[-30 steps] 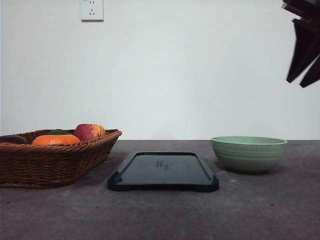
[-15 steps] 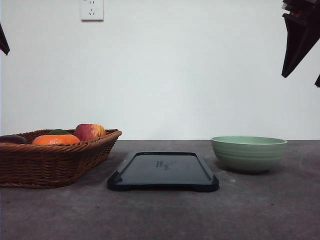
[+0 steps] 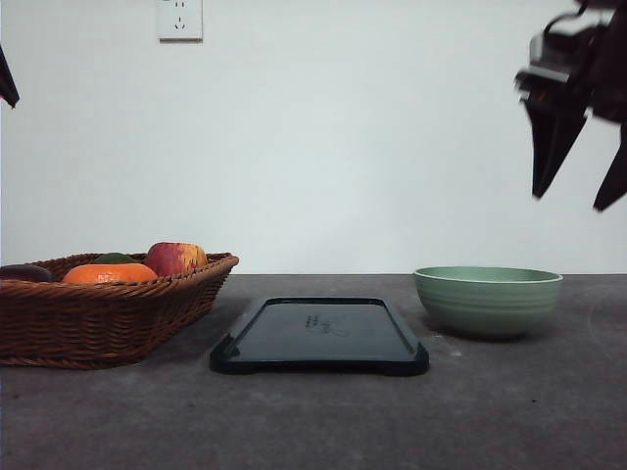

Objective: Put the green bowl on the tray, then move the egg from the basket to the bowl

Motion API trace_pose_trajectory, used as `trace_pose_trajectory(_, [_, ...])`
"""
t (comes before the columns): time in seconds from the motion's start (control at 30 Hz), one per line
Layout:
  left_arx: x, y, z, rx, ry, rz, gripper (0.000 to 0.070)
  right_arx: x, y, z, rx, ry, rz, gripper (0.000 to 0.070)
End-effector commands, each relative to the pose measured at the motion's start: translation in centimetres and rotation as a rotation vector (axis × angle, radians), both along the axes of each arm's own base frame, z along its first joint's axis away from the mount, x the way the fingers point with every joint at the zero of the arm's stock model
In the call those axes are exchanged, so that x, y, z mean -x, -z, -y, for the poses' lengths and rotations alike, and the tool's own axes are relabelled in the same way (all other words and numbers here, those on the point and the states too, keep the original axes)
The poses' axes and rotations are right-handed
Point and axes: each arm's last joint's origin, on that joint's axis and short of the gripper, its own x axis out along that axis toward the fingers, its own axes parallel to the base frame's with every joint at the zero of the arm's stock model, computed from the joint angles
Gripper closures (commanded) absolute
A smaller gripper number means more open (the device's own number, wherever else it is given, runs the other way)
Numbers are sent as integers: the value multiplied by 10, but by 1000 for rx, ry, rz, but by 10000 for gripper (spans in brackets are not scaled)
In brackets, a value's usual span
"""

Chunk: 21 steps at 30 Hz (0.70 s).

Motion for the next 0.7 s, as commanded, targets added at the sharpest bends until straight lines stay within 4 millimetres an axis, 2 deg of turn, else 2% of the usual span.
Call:
trace_pose_trajectory(0.0, [-2, -8, 1, -2, 14, 32, 349, -12, 7, 0, 16, -20, -14, 281])
trace_pose_trajectory(0.17, [-2, -8, 1, -2, 14, 33, 349, -34, 35, -1, 16, -19, -50, 284])
trace_pose_trajectory(0.37, [-2, -8, 1, -2, 14, 32, 349, -51, 64, -1, 16, -17, -85, 295])
trace_pose_trajectory(0.57, [-2, -8, 1, -2, 14, 33, 349, -59, 79, -1, 13, -9, -98, 453])
trace_pose_trajectory(0.67, [-2, -8, 1, -2, 14, 32, 349, -59, 79, 0, 11, -4, -102, 547])
